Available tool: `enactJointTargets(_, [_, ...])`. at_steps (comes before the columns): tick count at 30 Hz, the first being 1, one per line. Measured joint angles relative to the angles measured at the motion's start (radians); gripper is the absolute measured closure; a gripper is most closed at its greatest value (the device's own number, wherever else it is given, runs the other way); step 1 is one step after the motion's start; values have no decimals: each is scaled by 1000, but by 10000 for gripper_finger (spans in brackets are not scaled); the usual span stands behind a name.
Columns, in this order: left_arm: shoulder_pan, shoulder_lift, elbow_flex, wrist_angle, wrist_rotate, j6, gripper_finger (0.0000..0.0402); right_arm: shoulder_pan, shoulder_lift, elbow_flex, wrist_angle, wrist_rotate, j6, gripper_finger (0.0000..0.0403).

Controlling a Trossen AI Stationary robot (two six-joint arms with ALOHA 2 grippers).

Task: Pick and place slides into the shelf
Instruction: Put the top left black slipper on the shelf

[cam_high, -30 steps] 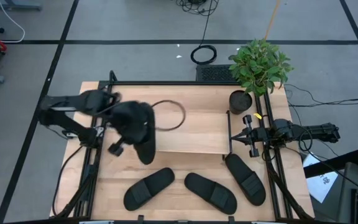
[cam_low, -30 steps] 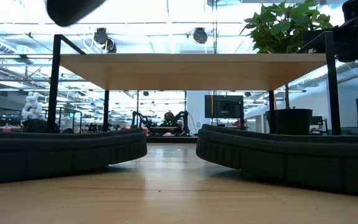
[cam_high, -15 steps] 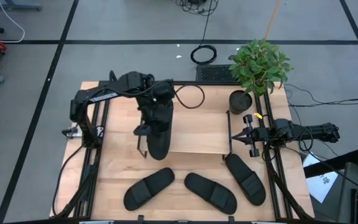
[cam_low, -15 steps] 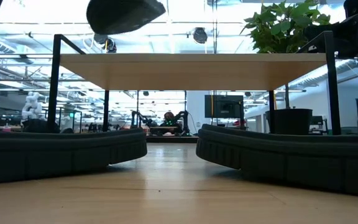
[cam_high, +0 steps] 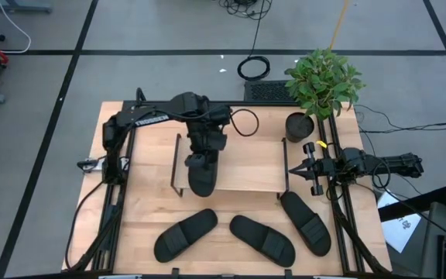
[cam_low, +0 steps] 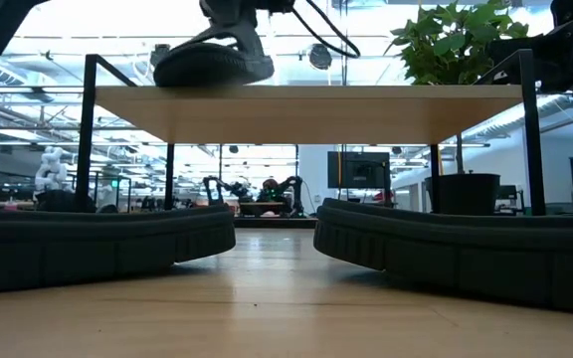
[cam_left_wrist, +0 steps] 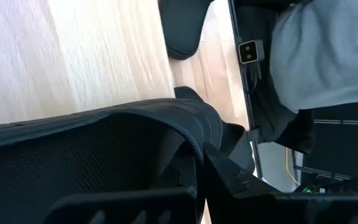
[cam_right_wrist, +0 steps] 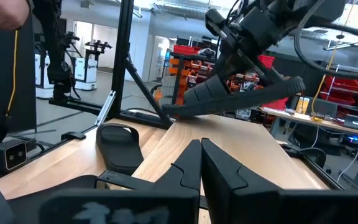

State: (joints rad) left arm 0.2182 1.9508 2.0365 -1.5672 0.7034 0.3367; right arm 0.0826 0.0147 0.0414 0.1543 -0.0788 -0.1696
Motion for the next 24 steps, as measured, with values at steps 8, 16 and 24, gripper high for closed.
enactJointTargets(8, [25, 27, 0, -4, -34, 5, 401, 0, 0, 0, 0, 0, 0, 403])
enactJointTargets(16, [29, 26, 0, 9, -106, 40, 378, 0, 0, 0, -1, 0, 0, 403])
enactJointTargets(24, [28, 25, 0, 43, -237, 86, 322, 0, 0, 0, -1, 0, 0, 403])
